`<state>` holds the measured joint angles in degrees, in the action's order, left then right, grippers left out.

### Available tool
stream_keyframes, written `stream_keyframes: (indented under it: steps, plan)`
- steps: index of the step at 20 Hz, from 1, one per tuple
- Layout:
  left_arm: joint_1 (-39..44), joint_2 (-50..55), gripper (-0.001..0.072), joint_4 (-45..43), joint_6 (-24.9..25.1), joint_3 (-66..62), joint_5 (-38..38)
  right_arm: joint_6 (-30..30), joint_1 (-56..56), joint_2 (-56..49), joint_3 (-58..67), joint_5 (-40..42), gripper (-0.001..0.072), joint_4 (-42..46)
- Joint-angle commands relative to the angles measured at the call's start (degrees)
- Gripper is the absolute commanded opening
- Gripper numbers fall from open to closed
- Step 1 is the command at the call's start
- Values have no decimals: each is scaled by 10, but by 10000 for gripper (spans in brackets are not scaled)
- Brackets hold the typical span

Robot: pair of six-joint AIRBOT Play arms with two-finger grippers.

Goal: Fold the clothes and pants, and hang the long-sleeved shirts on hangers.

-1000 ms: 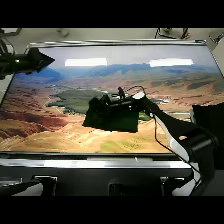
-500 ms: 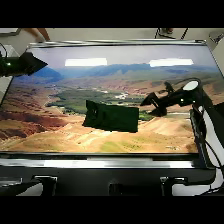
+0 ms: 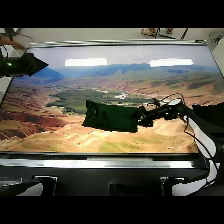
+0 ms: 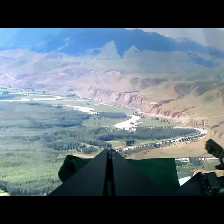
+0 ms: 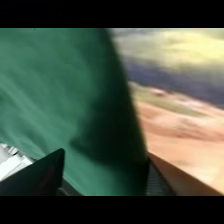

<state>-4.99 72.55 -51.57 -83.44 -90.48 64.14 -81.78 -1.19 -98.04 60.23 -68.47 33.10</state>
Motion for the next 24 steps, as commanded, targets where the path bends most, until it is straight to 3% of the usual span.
stream_keyframes:
  steps: [1, 2, 6, 11, 15, 24]
  plan:
    - [1, 0, 24, 1, -2, 0, 0, 31, 17, -18, -2, 30, 139, -57]
    - [1, -1, 24, 1, -2, 0, 0, 34, 10, -18, 10, 14, 52, -71]
    - [1, 0, 24, 1, -2, 0, 0, 52, -62, 20, 133, -85, 52, -86]
    - [1, 0, 24, 1, -1, 0, 0, -70, -214, 76, 329, -137, 52, 9]
    - [1, 0, 24, 1, -1, 0, 0, -134, -345, 80, 443, -195, 52, 27]
    - [1, 0, 24, 1, 10, 0, 0, -255, -574, 119, 538, -231, 52, 75]
